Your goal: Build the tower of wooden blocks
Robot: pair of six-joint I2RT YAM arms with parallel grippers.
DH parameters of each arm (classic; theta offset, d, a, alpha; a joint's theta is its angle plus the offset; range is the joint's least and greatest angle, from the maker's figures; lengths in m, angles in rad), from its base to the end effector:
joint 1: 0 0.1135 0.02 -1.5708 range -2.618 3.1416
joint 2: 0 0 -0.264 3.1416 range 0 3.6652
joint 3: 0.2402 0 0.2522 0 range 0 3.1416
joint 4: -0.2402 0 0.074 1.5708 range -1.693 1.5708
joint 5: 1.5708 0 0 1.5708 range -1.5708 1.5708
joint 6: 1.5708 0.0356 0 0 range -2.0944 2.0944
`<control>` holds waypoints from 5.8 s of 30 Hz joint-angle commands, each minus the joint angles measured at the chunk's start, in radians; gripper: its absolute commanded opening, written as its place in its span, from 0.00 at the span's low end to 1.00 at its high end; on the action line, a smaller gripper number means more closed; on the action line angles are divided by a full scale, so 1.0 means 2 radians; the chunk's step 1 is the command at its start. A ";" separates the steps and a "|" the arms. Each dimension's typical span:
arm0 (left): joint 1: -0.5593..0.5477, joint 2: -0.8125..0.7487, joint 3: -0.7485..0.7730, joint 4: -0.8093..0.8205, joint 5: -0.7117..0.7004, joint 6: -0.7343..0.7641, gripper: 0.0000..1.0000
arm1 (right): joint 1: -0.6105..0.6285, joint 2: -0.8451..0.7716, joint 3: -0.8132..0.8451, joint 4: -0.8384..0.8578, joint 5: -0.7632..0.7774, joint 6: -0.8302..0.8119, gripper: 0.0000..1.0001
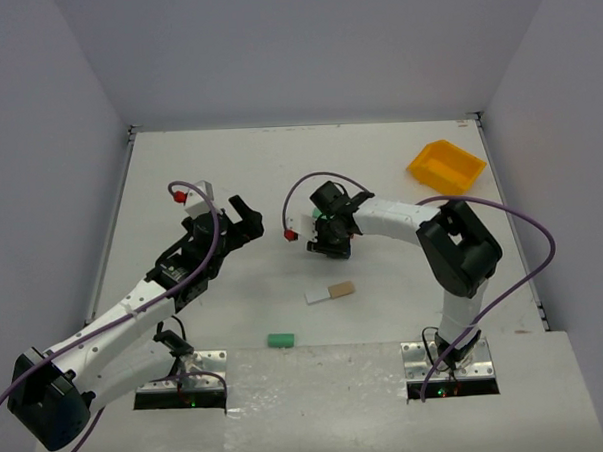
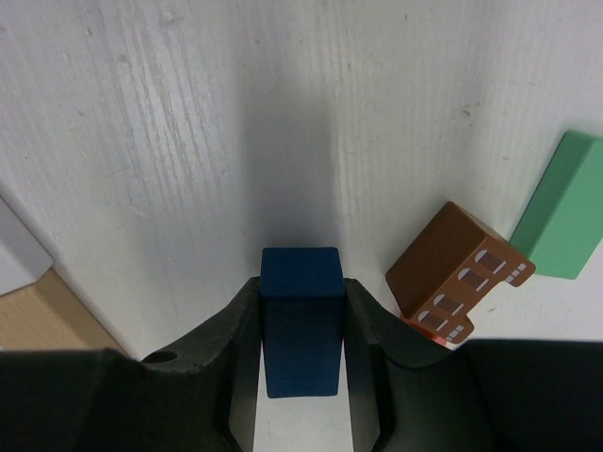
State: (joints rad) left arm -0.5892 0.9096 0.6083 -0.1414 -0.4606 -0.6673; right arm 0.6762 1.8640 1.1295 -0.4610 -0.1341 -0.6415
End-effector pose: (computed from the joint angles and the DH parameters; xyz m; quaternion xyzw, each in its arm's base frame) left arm 0.1795 -0.1009 0.2611 -0.1541 0.8174 -0.1498 0.5345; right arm 0.2765 0.2280 0.1449 -0.6100 0.7674 0.0690 0.1850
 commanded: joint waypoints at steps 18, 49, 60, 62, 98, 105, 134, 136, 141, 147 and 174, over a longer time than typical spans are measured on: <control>0.001 0.005 0.023 0.016 -0.001 0.009 1.00 | -0.002 -0.027 -0.030 0.052 -0.007 0.000 0.40; 0.001 -0.024 0.011 -0.008 -0.013 0.002 1.00 | 0.132 -0.165 -0.065 -0.052 -0.007 0.018 0.11; 0.001 -0.039 0.004 -0.017 -0.017 0.012 1.00 | 0.149 -0.138 -0.083 -0.017 -0.016 0.032 0.13; 0.002 -0.039 0.006 -0.021 -0.016 0.014 1.00 | 0.151 -0.132 -0.086 -0.012 -0.017 0.033 0.13; 0.001 -0.030 0.005 -0.014 -0.016 0.025 1.00 | 0.152 -0.111 -0.112 0.039 0.011 0.024 0.22; 0.001 -0.028 0.005 -0.014 -0.016 0.025 1.00 | 0.152 -0.109 -0.111 0.041 0.010 0.024 0.25; 0.001 -0.025 0.003 -0.013 -0.015 0.025 1.00 | 0.152 -0.114 -0.115 0.035 -0.002 0.022 0.30; 0.001 -0.024 0.003 -0.011 -0.014 0.025 1.00 | 0.152 -0.114 -0.115 0.035 -0.004 0.023 0.30; 0.001 -0.021 0.003 -0.011 -0.014 0.025 1.00 | 0.152 -0.114 -0.115 0.035 -0.005 0.024 0.33; 0.001 -0.022 0.003 -0.011 -0.014 0.026 1.00 | 0.152 -0.113 -0.114 0.035 -0.005 0.024 0.35; 0.001 -0.027 0.002 -0.015 -0.019 0.026 1.00 | 0.152 -0.130 -0.109 0.026 -0.007 0.027 0.99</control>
State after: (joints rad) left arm -0.5892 0.8704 0.6132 -0.1996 -0.4869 -0.6285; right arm 0.9722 1.6470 0.8967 -0.4135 -0.1309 -0.5882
